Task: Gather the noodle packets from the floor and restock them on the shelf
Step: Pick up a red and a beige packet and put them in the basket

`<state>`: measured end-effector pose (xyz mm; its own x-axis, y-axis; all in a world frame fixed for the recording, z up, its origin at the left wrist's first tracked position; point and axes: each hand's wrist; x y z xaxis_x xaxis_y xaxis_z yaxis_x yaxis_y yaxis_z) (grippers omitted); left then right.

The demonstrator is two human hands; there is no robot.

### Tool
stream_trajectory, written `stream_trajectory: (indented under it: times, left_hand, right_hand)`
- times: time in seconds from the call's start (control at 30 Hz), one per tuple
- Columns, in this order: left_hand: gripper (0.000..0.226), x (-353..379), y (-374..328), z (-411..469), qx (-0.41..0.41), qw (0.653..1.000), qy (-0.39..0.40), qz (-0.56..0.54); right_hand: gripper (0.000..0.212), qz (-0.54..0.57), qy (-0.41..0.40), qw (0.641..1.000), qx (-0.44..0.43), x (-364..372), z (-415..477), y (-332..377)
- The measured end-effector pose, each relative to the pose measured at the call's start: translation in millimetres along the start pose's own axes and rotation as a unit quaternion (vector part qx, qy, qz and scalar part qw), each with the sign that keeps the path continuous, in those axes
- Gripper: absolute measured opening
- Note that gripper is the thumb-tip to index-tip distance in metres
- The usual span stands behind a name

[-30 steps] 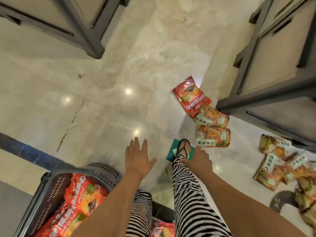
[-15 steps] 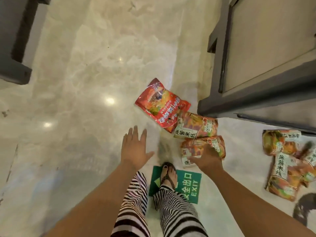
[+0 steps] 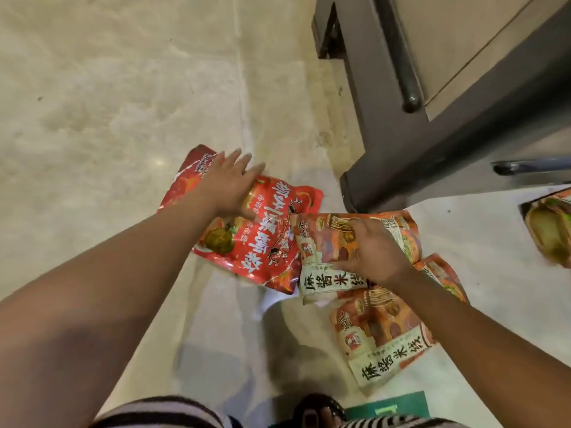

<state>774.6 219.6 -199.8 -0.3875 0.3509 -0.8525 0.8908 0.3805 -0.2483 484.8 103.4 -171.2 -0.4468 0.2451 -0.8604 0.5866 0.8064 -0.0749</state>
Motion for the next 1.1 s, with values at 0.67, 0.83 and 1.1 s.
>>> stream_trajectory:
  times: [0.67, 0.83, 1.1]
  left_hand:
    - [0.078, 15.5, 62.1, -68.3, -0.235, 0.915, -0.115, -0.307]
    - [0.067, 8.9, 85.2, -91.7, -0.307, 0.796, -0.229, -0.469]
    - [0.073, -7.5, 106.0, -113.1, -0.343, 0.588, -0.3, -0.668]
  right_hand:
    - [0.067, -0.058, 0.075, 0.995, -0.007, -25.8, 61.2, 16.7]
    - [0.058, 0.252, -0.001, 0.965, 0.074, -55.8, 82.3, 32.0]
    - [0.013, 0.681, 0.194, 0.691, 0.145, -53.1, 95.9, 61.8]
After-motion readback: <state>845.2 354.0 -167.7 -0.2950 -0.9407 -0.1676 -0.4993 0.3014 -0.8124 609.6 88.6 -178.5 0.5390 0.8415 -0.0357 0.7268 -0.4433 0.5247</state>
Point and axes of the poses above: each hand's wrist, its own z-axis towards the middle knuckle, its own x-axis out of the palm, y = z × x, and after that the axes turned 14 degrees about -z, right-handed
